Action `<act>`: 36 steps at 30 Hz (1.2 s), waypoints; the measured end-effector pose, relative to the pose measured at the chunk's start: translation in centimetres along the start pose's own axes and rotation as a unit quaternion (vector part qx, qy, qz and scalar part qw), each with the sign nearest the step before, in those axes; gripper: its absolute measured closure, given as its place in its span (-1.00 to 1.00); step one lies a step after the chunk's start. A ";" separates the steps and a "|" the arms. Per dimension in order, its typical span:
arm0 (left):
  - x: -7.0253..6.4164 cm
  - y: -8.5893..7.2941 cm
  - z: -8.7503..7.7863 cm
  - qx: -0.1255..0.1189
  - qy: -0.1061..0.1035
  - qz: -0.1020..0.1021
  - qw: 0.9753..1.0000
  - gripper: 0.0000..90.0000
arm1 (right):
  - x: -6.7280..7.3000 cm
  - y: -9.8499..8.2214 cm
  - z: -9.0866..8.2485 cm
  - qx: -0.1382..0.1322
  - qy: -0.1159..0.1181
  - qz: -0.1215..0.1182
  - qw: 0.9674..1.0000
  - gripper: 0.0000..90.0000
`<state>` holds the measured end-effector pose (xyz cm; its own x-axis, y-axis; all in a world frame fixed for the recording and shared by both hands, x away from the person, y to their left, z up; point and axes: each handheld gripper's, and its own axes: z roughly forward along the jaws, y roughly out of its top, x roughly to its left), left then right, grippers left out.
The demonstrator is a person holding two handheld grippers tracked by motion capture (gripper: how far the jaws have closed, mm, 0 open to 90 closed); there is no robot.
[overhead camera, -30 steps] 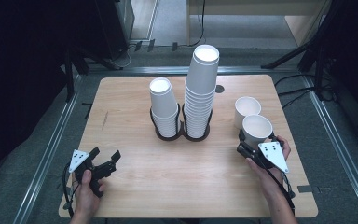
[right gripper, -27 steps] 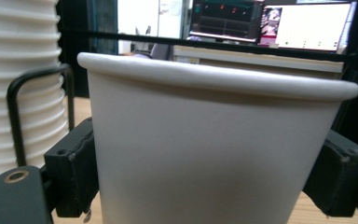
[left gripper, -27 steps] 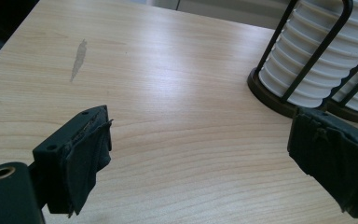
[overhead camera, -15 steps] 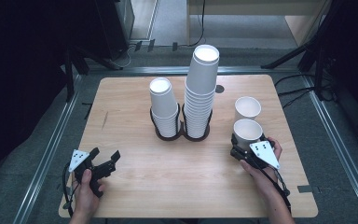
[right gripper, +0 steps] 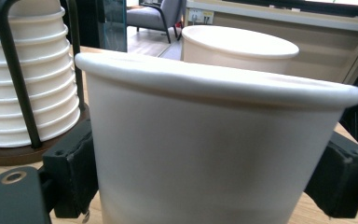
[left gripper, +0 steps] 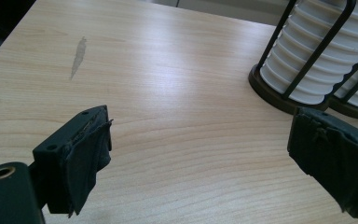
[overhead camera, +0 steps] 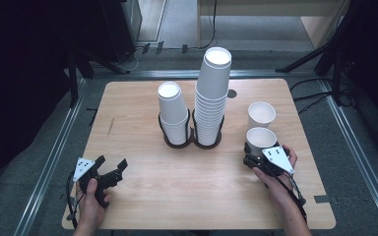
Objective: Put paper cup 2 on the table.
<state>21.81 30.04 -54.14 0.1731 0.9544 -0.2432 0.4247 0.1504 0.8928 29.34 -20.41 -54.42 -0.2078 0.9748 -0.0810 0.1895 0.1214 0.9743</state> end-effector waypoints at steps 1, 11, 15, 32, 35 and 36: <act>0.0 0.0 0.0 0.000 0.000 0.001 1.000 -0.86 | 0.0 0.0 0.0 0.001 0.000 -0.001 1.000 -0.74; -0.1 0.0 0.0 0.002 0.000 0.004 1.000 -0.86 | 0.0 0.0 -0.4 0.006 0.008 0.000 1.000 -0.76; 0.0 0.0 0.0 0.003 -0.001 0.004 1.000 -0.86 | 0.1 0.0 -0.5 0.006 0.011 0.000 1.000 -0.76; 0.0 0.0 0.0 0.003 0.000 0.005 1.000 -0.86 | 0.1 -0.4 -0.8 0.014 0.009 -0.002 1.000 -0.75; -0.1 0.0 0.0 0.002 0.000 0.005 1.000 -0.86 | 0.1 -0.4 -0.7 0.014 0.010 -0.001 1.000 -0.77; -0.1 0.0 0.0 0.002 0.000 0.005 1.000 -0.86 | 0.1 -0.4 -0.7 0.014 0.011 -0.002 1.000 -0.80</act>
<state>21.78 29.95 -54.15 0.1773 0.9561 -0.2332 0.4267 0.1389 0.8937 28.53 -20.53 -54.70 -0.2300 0.9700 -0.0791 0.2151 0.1299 0.9679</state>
